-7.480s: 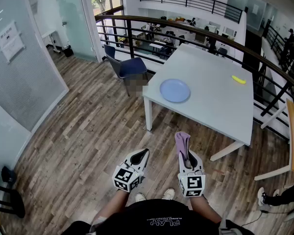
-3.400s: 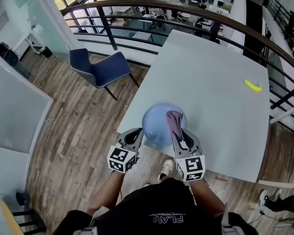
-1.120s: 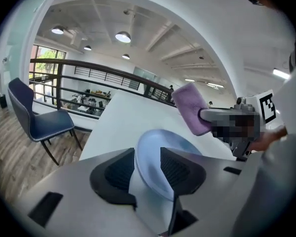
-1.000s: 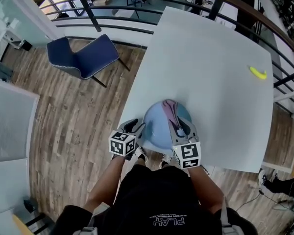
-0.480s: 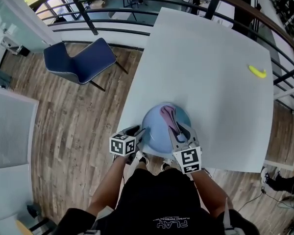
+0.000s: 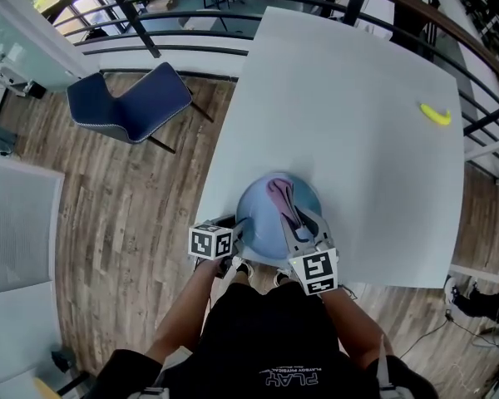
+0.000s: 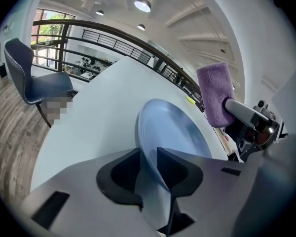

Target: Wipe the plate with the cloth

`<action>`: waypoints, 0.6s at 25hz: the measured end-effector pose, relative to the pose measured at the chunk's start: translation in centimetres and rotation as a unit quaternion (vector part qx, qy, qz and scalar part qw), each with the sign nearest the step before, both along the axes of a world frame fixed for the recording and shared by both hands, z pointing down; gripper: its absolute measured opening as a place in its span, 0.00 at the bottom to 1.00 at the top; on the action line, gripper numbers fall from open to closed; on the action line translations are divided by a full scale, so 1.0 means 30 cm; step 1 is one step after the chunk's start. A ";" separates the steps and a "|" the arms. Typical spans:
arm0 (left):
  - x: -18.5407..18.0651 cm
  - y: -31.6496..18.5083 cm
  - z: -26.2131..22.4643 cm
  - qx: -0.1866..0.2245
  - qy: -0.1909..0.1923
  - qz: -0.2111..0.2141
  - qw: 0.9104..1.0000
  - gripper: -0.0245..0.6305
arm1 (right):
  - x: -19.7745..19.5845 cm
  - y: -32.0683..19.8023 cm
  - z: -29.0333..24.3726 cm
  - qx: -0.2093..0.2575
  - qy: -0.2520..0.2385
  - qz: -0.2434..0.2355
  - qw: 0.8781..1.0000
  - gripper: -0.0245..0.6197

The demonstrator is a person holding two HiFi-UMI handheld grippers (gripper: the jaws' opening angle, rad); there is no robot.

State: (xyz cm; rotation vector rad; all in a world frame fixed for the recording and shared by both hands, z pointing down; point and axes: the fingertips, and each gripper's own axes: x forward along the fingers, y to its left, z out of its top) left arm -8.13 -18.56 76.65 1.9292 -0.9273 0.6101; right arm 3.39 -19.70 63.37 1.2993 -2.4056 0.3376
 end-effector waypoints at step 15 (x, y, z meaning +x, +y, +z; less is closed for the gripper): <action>0.010 -0.009 0.042 -0.062 0.017 -0.041 0.997 0.10 | -0.010 -0.014 0.013 -0.005 -0.015 0.000 1.000 0.20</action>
